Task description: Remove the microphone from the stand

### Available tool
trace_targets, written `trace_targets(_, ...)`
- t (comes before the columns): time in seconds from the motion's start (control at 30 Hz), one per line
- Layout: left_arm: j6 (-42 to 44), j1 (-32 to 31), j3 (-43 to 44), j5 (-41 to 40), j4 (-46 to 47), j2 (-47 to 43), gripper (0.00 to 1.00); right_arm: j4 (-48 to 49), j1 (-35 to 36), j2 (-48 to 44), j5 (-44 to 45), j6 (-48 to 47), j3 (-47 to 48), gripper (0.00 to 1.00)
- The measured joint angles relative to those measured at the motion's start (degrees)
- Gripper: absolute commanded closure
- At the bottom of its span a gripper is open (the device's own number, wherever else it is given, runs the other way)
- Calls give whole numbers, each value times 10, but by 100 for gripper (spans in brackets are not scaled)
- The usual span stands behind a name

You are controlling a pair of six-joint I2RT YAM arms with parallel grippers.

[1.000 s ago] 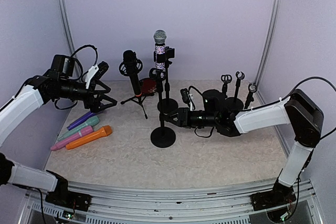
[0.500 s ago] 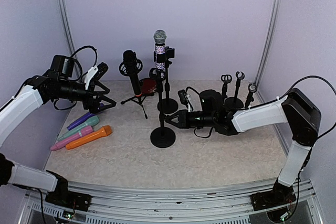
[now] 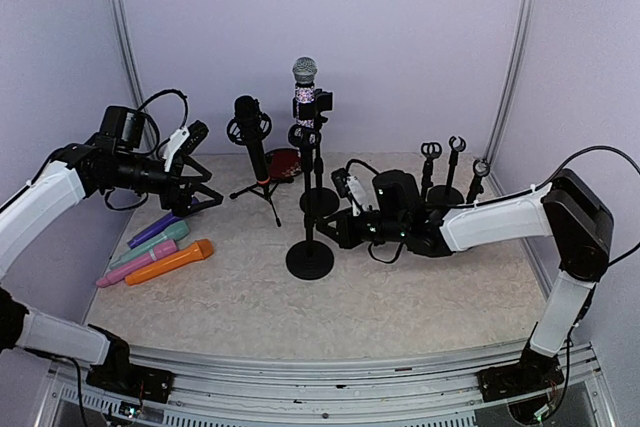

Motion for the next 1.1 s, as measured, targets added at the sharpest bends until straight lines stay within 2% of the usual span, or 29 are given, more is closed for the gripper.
trace_targets(0.37,-1,0,0,2,0,6,12,-18,61,-3,206,-224,11,100)
trace_targets(0.57,-3,0,0,2,0,9,13,-30,119,-3,336,-363,10,100)
trace_targets(0.8,-5,0,1,2,0,10,13,8,160,7,456,-515,-4,100)
trace_targets(0.87,-7,0,2,2,0,10,14,29,167,15,481,-545,-8,83)
trace_targets(1.1,-7,1,4,2,0,9,14,98,181,21,528,-595,-33,38)
